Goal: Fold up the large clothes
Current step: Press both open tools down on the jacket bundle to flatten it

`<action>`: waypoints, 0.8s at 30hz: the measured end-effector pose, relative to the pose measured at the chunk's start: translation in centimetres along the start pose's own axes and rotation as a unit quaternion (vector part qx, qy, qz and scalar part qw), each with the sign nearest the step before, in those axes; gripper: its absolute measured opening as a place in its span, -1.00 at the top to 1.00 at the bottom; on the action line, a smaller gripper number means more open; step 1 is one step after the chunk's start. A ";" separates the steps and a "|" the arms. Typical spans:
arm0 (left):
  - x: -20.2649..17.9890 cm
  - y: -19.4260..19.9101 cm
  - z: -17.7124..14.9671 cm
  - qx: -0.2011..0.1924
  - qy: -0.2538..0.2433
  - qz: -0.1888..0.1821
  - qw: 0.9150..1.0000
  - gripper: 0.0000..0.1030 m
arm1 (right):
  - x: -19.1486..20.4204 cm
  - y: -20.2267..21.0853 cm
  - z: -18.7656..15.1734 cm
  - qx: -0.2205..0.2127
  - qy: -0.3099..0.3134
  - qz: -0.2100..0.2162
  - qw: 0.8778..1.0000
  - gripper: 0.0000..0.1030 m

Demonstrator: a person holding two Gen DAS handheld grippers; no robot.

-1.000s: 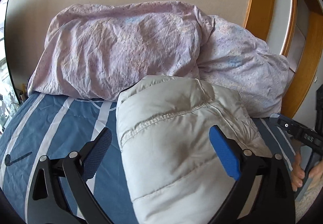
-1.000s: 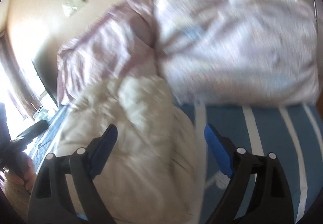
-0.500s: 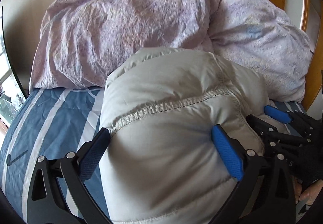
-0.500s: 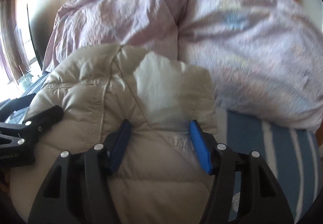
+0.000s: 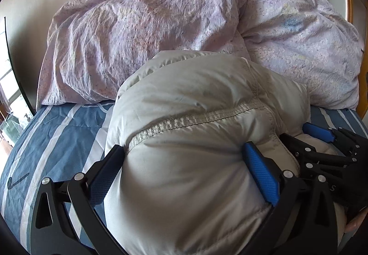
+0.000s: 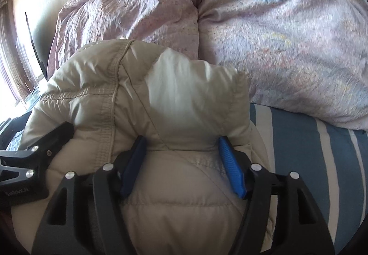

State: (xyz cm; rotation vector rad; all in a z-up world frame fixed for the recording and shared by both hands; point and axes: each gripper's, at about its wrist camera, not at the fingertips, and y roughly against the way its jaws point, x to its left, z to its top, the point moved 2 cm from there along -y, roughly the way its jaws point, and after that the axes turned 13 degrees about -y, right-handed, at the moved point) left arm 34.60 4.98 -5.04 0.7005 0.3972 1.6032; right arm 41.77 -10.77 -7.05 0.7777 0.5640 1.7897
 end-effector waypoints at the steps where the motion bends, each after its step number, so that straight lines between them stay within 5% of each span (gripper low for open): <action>1: 0.0 -0.1 0.0 -0.001 0.001 0.001 1.000 -0.97 | 0.0 -0.1 0.0 -0.001 -0.001 0.000 1.000 -0.27; 5: 0.0 0.0 0.3 0.006 -0.003 0.001 1.000 -0.97 | -0.1 0.1 0.3 0.008 -0.006 -0.006 1.000 -0.28; 14: 0.6 5.7 -2.0 -0.012 0.003 -0.023 1.000 -0.97 | -0.8 7.5 -2.4 0.008 0.006 0.012 1.000 -0.31; 19: 0.1 4.2 -2.6 0.004 0.004 -0.033 0.999 -0.97 | -1.6 5.3 -3.7 0.030 0.017 -0.007 0.999 -0.51; 24: -0.3 3.5 -2.5 0.008 -0.002 -0.018 1.000 -0.97 | -3.8 3.1 -3.9 0.054 -0.052 0.045 0.996 -0.67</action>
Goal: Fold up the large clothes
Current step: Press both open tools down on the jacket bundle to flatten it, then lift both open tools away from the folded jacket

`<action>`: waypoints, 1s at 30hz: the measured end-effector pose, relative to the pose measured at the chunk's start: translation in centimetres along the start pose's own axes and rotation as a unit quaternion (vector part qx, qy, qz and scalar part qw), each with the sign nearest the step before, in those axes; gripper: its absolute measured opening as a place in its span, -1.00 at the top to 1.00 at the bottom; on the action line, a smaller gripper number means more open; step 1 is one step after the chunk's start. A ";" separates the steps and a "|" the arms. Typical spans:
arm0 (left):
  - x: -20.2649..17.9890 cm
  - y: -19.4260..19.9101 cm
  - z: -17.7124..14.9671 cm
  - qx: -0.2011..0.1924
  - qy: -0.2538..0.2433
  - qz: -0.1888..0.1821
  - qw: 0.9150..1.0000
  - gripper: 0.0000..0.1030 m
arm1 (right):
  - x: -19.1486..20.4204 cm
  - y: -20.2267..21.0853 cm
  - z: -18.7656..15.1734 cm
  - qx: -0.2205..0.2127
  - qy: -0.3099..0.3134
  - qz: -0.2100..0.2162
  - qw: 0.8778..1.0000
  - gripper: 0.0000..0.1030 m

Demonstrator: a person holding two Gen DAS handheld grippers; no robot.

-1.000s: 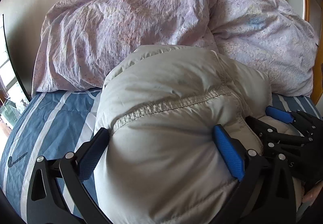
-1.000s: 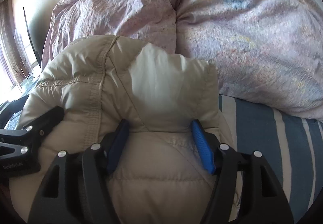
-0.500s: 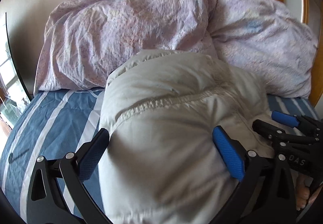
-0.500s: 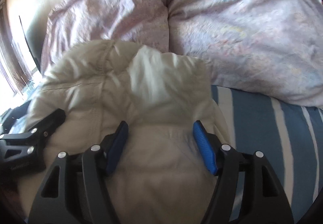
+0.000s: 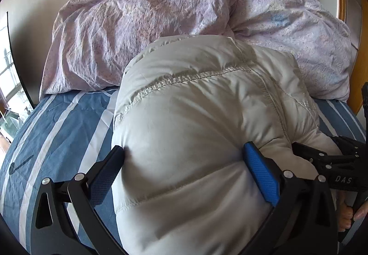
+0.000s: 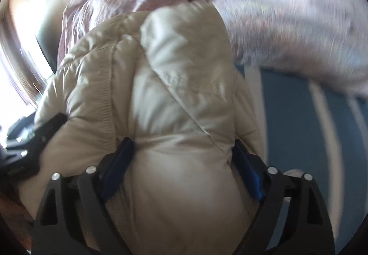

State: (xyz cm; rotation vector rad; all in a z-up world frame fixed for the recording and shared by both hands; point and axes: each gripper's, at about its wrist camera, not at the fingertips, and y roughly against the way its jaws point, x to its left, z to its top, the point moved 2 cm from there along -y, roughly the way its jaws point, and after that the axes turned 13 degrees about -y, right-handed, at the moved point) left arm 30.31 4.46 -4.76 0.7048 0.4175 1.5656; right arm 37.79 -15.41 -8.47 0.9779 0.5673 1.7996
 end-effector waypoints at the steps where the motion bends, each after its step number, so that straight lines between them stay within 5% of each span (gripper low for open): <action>1: 0.1 0.2 0.1 0.001 -0.001 -0.001 1.000 -0.97 | 0.1 0.4 -0.1 -0.007 0.000 -0.002 1.000 -0.67; 11: 1.3 7.4 -1.5 -0.019 0.013 -0.003 1.000 -0.97 | 1.2 10.1 -2.3 -0.091 0.014 -0.046 0.995 -0.96; 20: 0.2 14.8 -6.1 -0.016 0.033 0.016 0.999 -0.97 | 2.9 15.4 -6.9 -0.093 0.041 -0.072 0.992 -0.96; 30: -1.7 18.6 -9.6 0.004 0.046 0.016 0.999 -0.97 | 3.4 19.8 -12.1 -0.082 0.047 -0.082 0.992 -0.96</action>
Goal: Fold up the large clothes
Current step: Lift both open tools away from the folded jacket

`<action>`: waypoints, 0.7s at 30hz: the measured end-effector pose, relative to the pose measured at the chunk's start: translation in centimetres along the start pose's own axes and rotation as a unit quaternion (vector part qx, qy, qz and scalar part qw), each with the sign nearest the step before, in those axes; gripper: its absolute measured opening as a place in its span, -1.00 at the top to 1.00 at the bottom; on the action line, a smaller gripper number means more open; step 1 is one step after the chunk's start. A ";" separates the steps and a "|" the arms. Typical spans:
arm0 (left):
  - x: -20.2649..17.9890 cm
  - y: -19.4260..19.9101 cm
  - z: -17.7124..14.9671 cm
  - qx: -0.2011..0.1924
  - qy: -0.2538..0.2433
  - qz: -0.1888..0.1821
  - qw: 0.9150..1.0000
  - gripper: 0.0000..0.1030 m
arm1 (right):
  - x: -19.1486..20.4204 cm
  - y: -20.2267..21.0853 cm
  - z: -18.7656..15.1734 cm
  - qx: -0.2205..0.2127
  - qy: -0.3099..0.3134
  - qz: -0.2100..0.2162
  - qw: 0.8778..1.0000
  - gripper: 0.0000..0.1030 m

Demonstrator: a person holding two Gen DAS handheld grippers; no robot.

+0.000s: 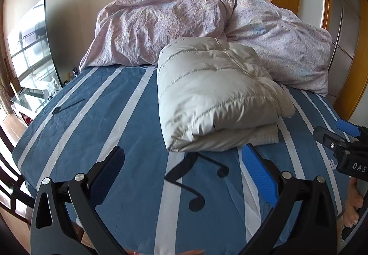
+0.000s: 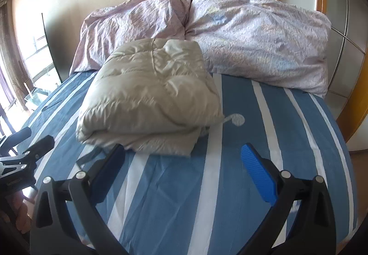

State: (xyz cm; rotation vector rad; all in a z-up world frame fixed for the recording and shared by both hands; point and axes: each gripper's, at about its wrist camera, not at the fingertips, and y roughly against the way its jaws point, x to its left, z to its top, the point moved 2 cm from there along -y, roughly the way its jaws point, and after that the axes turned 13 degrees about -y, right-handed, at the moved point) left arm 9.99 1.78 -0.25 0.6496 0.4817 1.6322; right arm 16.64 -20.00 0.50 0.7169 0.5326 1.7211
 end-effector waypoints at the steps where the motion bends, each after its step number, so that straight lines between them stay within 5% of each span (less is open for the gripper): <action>1: -0.1 0.3 -0.2 0.001 -0.001 0.001 1.000 -0.97 | 0.1 0.4 -0.3 -0.001 0.002 -0.001 1.000 -0.96; 21: -2.0 3.8 -0.7 -0.008 -0.023 -0.003 1.000 -0.97 | -1.3 4.6 -3.4 -0.017 -0.030 -0.014 0.999 -0.96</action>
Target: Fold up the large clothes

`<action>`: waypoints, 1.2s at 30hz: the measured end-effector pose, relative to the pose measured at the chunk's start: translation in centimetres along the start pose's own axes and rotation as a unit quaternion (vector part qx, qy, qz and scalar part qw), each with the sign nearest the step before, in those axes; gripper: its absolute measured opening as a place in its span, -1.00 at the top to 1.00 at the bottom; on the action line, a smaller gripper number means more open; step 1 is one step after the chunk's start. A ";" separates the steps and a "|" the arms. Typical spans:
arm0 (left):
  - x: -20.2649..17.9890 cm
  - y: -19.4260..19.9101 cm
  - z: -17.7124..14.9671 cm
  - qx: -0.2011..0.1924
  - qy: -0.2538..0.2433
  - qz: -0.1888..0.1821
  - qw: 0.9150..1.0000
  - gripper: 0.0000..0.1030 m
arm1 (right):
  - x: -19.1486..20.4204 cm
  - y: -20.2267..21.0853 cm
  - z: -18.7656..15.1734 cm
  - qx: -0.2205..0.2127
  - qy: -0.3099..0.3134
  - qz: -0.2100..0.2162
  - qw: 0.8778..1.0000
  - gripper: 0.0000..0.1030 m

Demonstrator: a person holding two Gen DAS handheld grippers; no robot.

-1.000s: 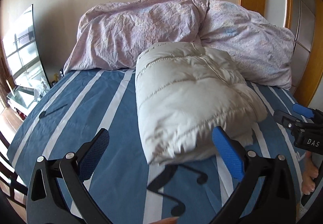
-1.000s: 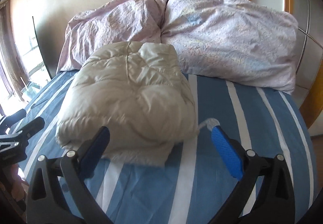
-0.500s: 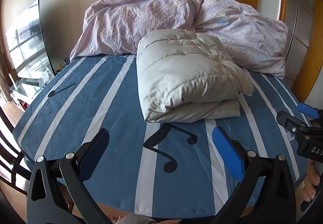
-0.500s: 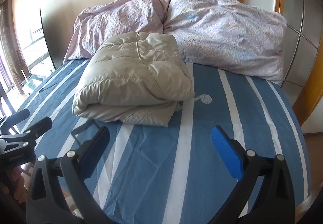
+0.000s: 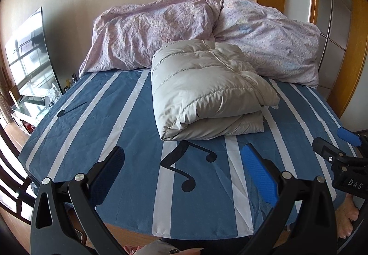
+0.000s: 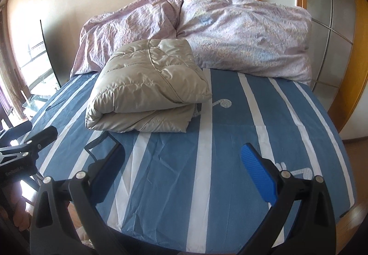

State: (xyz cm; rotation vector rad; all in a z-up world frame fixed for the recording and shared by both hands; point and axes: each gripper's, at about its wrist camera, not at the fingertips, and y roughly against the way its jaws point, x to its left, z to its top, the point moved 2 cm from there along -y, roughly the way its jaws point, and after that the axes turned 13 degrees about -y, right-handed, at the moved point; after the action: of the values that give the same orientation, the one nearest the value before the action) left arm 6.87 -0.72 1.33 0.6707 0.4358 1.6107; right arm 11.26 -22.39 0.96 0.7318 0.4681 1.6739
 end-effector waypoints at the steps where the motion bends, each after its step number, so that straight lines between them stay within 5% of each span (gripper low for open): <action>1: 0.0 0.1 0.0 0.000 0.000 0.000 1.000 -0.97 | 0.0 0.1 0.0 -0.001 0.001 -0.001 1.000 -0.96; 36: 0.1 0.3 -0.2 0.007 -0.002 -0.008 1.000 -0.97 | 0.5 0.7 -0.5 -0.005 0.013 -0.001 1.000 -0.96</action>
State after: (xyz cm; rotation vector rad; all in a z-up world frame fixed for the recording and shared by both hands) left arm 6.53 -0.69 1.37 0.6799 0.4485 1.5913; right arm 10.37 -22.00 1.17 0.7036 0.4787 1.6837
